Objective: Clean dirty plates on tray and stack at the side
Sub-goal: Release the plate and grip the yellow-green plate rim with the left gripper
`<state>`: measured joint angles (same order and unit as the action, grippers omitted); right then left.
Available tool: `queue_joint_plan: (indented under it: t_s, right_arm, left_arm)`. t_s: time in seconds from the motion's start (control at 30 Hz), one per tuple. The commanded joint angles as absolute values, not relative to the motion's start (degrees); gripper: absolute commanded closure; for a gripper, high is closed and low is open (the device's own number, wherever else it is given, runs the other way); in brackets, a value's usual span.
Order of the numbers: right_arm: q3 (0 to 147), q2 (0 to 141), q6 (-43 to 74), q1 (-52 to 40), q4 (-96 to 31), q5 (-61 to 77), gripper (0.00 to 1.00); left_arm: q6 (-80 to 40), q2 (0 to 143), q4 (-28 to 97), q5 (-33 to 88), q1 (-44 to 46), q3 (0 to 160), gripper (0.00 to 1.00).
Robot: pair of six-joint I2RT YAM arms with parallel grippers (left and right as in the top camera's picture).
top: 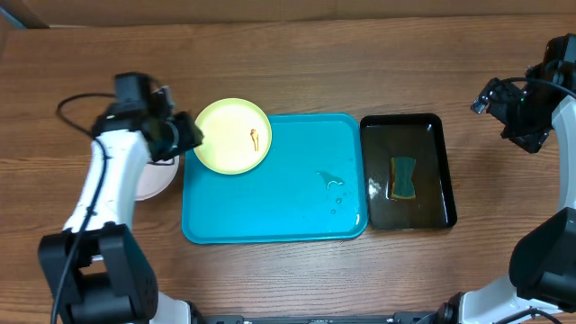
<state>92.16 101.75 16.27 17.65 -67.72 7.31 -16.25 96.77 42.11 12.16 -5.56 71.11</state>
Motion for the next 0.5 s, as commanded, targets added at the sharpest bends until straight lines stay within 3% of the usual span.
queue_joint_plan:
  t_s: [0.0, 0.47]
  right_arm:
    - [92.71, 101.16, 16.34, 17.91, -67.57, 7.57, 0.00]
    - [92.71, 101.16, 16.34, 17.91, -67.57, 7.57, 0.00]
  left_arm:
    - [-15.46, 98.65, 41.47, 5.48, -3.49, 70.81, 0.55]
    - [-15.42, 108.51, 38.37, 4.12, -4.10, 70.81, 0.55]
